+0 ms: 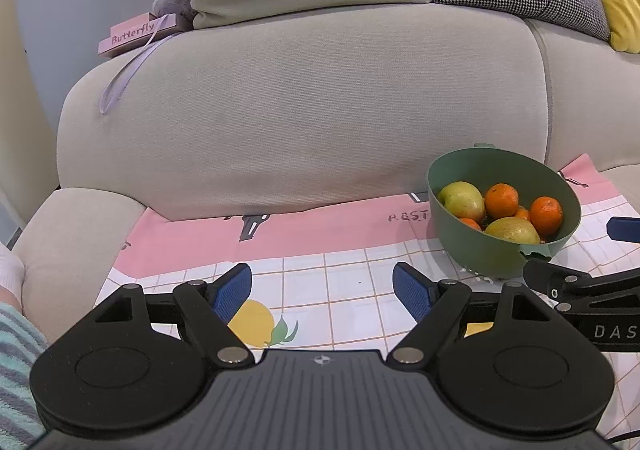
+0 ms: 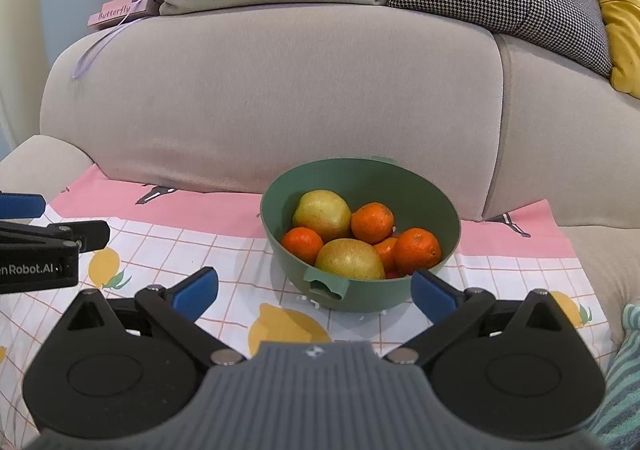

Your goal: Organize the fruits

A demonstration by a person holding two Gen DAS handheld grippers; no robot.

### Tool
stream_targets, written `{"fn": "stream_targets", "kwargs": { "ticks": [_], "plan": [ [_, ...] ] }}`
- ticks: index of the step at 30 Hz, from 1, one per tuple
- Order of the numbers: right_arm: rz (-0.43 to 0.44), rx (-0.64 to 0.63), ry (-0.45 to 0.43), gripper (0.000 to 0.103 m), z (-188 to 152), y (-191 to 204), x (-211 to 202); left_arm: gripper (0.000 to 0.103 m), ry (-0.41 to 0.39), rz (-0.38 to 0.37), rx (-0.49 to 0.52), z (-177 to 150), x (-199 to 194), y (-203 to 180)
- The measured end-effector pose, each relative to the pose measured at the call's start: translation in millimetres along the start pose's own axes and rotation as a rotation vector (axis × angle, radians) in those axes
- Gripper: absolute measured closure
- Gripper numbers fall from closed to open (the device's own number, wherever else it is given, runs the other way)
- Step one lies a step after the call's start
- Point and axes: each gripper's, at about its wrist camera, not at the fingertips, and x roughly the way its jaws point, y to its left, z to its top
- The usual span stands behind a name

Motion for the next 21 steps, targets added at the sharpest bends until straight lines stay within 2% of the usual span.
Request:
{"fn": "stream_targets", "kwargs": {
  "ticks": [21],
  "plan": [
    [0.006, -0.005, 0.020, 0.004, 0.4, 0.3, 3.4, 0.009, -0.029, 0.011, -0.003, 0.6, -3.6, 4.5]
  ]
}}
